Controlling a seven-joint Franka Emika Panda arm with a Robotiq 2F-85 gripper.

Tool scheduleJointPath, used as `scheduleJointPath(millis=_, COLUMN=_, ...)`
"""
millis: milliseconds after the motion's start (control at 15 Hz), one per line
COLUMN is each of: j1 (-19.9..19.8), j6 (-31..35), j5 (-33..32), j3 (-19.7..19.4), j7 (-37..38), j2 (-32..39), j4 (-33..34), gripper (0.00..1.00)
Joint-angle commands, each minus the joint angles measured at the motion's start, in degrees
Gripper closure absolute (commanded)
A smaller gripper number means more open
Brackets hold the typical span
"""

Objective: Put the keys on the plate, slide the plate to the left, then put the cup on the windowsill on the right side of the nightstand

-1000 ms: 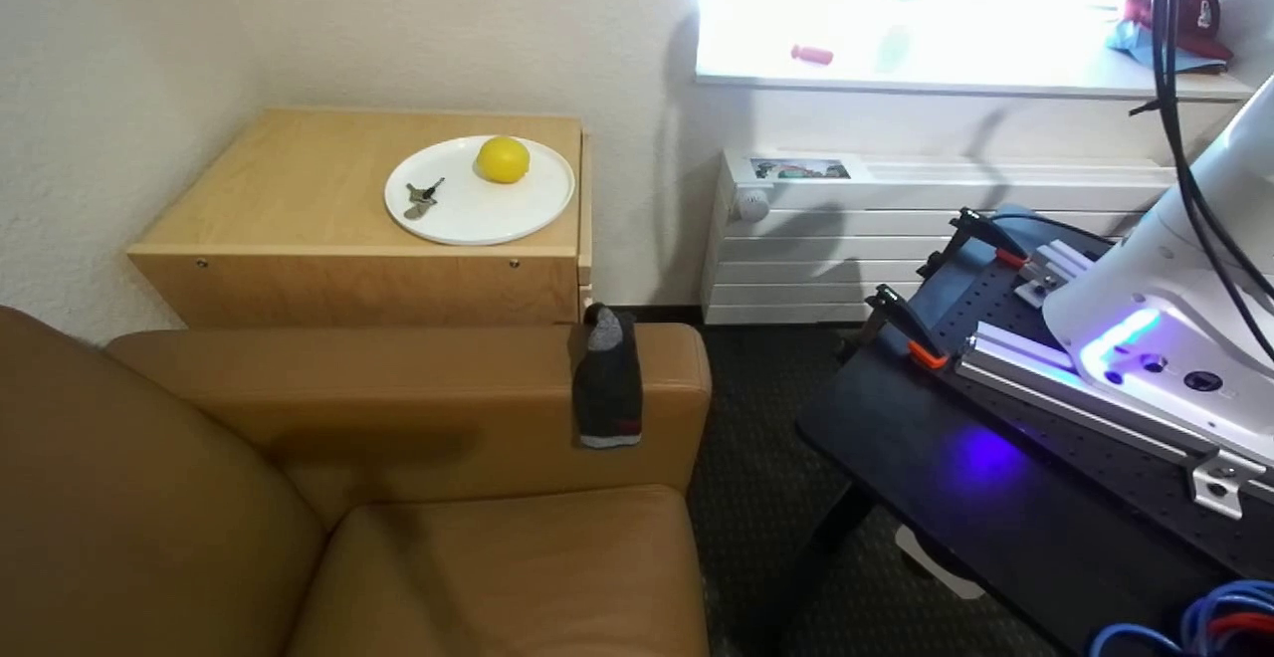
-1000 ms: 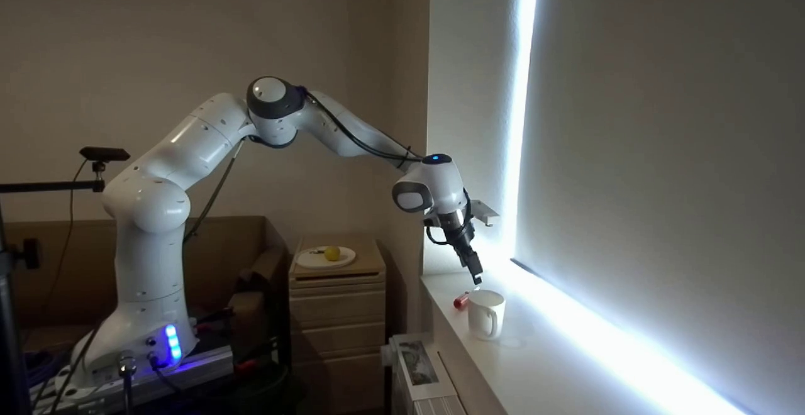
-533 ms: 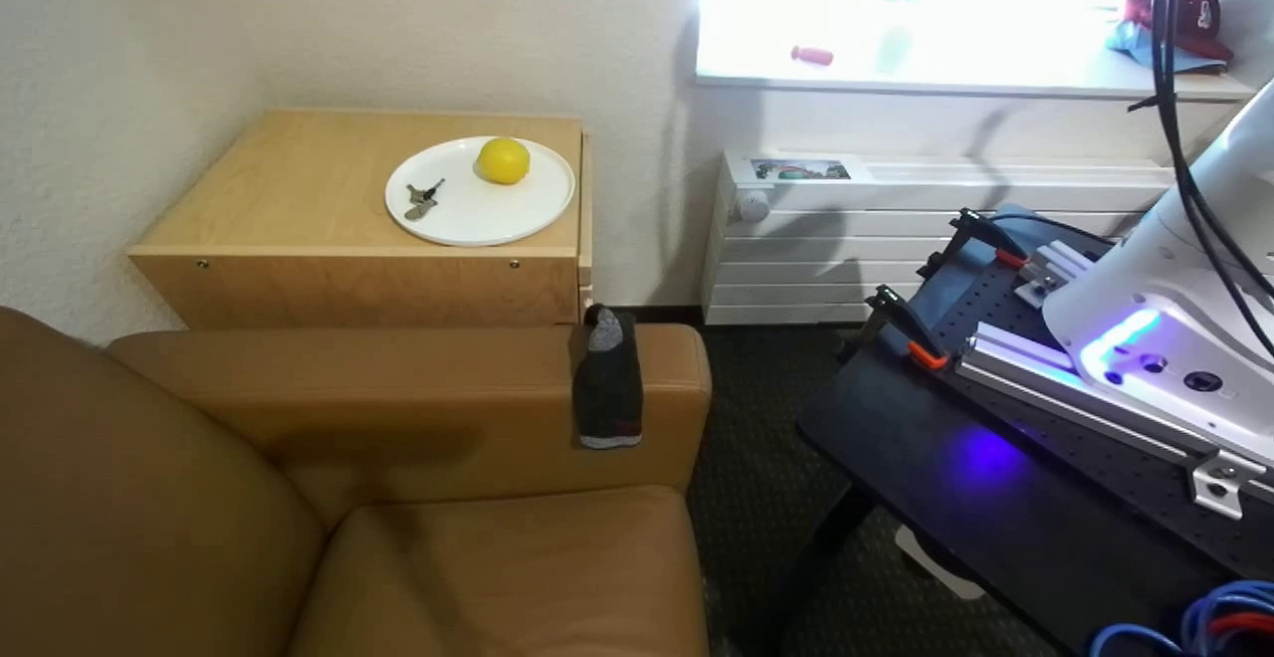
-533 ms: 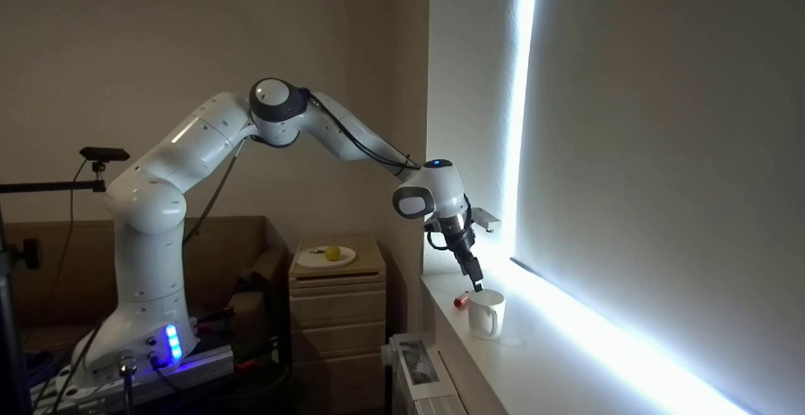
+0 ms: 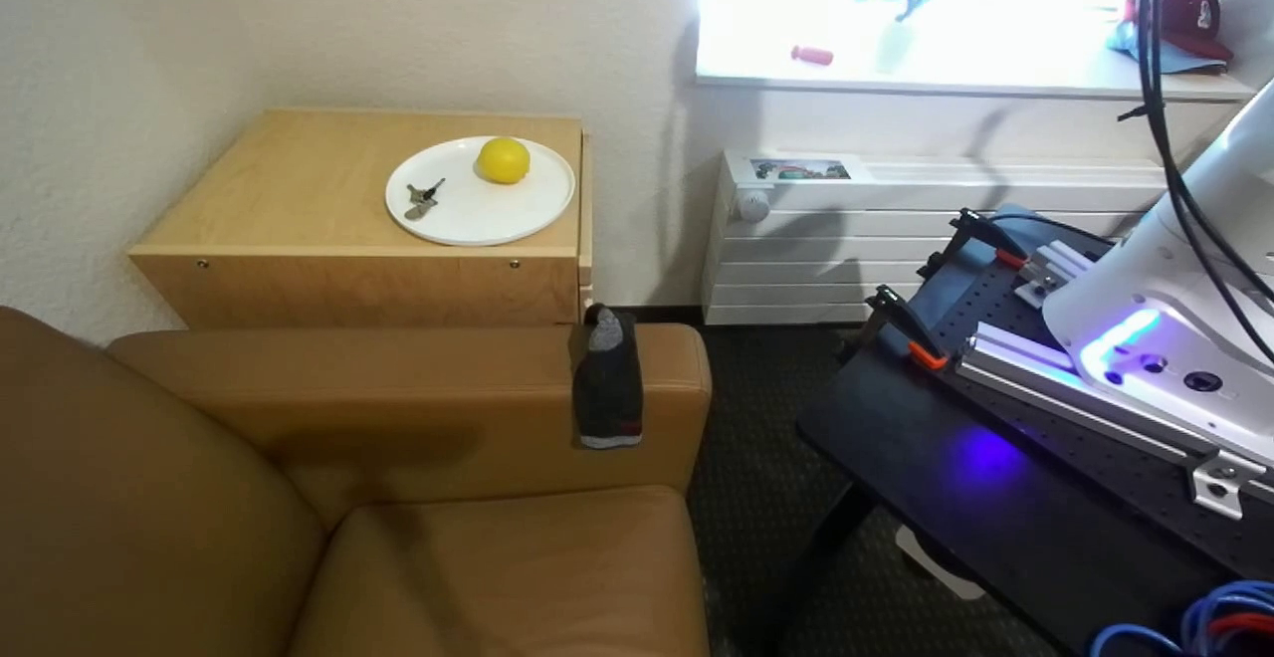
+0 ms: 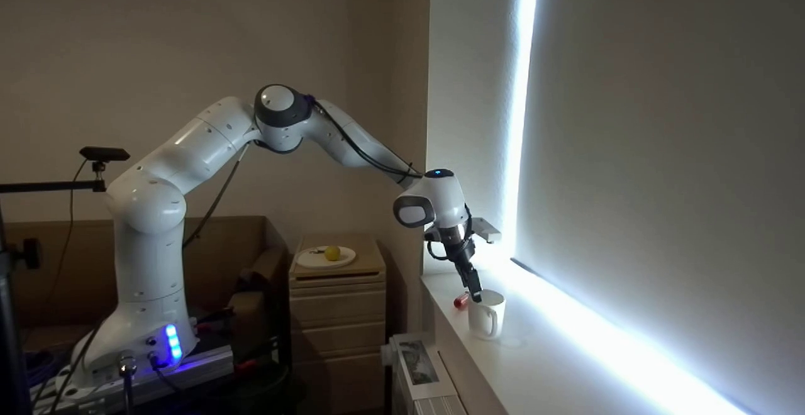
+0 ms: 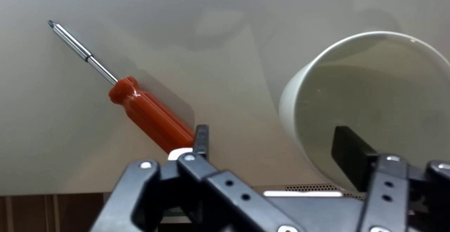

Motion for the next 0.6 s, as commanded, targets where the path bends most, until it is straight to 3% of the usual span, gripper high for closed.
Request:
scheduleJointPath(millis=0, j1=-2.8, j6=-0.1, j5=2.9, j3=1.7, j7=0.0, j2=2.4, j4=3.2, gripper=0.41)
scheduleJointPath(millis=333, j1=-4.0, j6=2.0, j5=5.6, j3=1.4, j7=-1.4, j2=4.6, j4=5.4, gripper=0.76)
scheduleJointPath(millis=400, j1=-6.8, j6=4.4, j5=1.6, j3=4.7, j7=-0.3, j2=2.9, j4=5.1, gripper=0.83)
scheduleJointPath(millis=533, j1=-7.6, j6=4.9, j5=-2.8, j3=5.4, j7=-0.4, j2=2.1, j4=4.9, gripper=0.95)
